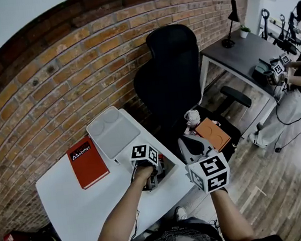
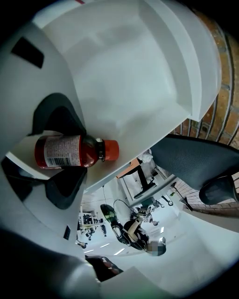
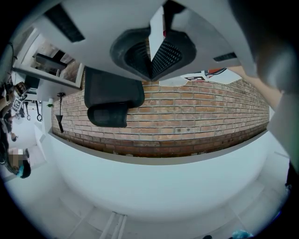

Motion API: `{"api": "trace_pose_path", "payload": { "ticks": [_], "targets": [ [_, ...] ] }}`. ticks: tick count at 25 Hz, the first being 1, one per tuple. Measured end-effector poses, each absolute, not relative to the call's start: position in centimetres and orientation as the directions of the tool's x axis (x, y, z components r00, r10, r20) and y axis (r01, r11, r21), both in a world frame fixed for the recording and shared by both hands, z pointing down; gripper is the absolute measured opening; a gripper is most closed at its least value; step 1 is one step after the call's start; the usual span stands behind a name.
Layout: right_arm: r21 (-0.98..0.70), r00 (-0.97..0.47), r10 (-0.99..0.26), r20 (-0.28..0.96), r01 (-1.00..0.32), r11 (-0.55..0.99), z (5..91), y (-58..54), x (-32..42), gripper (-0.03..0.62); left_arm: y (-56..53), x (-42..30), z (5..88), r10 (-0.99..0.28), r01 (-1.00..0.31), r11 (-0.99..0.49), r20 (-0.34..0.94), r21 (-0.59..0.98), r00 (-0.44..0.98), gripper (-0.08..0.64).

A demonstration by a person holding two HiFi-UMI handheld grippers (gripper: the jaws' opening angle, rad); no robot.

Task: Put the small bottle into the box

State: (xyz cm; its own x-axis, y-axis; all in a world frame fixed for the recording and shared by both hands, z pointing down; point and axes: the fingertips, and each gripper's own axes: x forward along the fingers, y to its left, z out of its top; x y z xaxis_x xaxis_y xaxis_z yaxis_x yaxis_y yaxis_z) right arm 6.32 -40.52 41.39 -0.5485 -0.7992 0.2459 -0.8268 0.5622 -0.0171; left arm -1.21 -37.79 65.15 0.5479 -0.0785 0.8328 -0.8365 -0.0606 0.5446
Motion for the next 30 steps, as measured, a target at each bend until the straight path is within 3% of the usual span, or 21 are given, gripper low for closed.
{"api": "trace_pose_path", "payload": {
  "ticks": [18,30],
  "targets": [
    [-0.008,-0.529,-0.815,0.236,-0.84,0.543,40.6,-38.8,6.1,0.021,-38.1,-1.8,62.3,-0.193,-0.826,-0.103,0.803,0.554,0.563,0.268],
    [-0.003,-0.503,-0.834,0.228,-0.857,0.516,39.8,-37.3,5.6,0.021,-38.7,-3.1,55.2,-0.381,-0.798,-0.292,0.701,0.527,0.603,0.265]
  ]
}}
